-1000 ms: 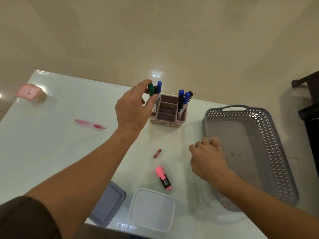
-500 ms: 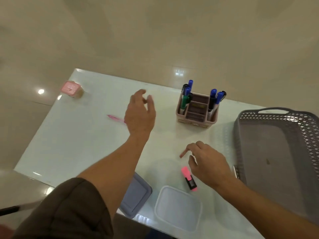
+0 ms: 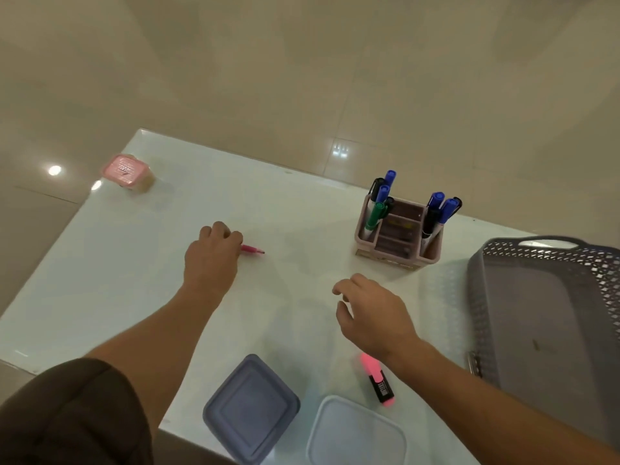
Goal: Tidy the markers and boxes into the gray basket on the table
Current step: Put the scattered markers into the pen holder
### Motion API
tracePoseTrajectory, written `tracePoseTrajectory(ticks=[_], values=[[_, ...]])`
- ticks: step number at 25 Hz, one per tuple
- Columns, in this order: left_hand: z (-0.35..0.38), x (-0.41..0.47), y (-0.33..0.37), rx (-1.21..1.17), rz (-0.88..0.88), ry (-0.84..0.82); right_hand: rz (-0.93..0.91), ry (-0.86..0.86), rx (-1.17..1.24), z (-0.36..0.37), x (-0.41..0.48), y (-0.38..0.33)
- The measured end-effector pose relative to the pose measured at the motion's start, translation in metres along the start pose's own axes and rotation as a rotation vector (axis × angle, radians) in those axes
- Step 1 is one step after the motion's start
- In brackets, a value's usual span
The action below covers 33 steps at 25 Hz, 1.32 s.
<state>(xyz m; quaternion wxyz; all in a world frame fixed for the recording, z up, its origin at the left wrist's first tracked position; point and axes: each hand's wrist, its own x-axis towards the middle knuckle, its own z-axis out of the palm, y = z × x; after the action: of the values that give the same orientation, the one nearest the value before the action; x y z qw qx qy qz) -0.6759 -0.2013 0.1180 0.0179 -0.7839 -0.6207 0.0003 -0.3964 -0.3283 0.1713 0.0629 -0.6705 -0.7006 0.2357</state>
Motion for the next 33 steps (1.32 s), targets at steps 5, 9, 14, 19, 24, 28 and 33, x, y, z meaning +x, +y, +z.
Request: tracePoseTrajectory(ticks=[5,9,14,19,24,28,33], values=[[-0.042,0.003,0.036,-0.144,0.275,0.251,0.06,0.133,0.191,-0.033,0.003,-0.008],[-0.106,-0.003,0.133,-0.356,0.532,0.378,0.017,0.333,0.416,-0.095,0.002,-0.009],[-0.146,0.01,0.192,-0.595,0.403,0.432,0.008,0.507,0.228,-0.193,-0.013,0.028],[-0.116,-0.002,0.174,-0.716,-0.001,0.366,0.118,0.459,-0.108,-0.23,0.02,0.062],[-0.103,-0.002,0.183,-0.744,-0.014,0.268,0.106,0.305,-0.339,-0.193,0.068,0.062],[-0.089,-0.001,0.181,-0.816,-0.148,0.237,0.153,0.185,-0.461,-0.166,0.094,0.062],[-0.063,-0.017,0.163,-0.749,-0.186,0.171,0.171,0.224,-0.449,-0.154,0.098,0.068]])
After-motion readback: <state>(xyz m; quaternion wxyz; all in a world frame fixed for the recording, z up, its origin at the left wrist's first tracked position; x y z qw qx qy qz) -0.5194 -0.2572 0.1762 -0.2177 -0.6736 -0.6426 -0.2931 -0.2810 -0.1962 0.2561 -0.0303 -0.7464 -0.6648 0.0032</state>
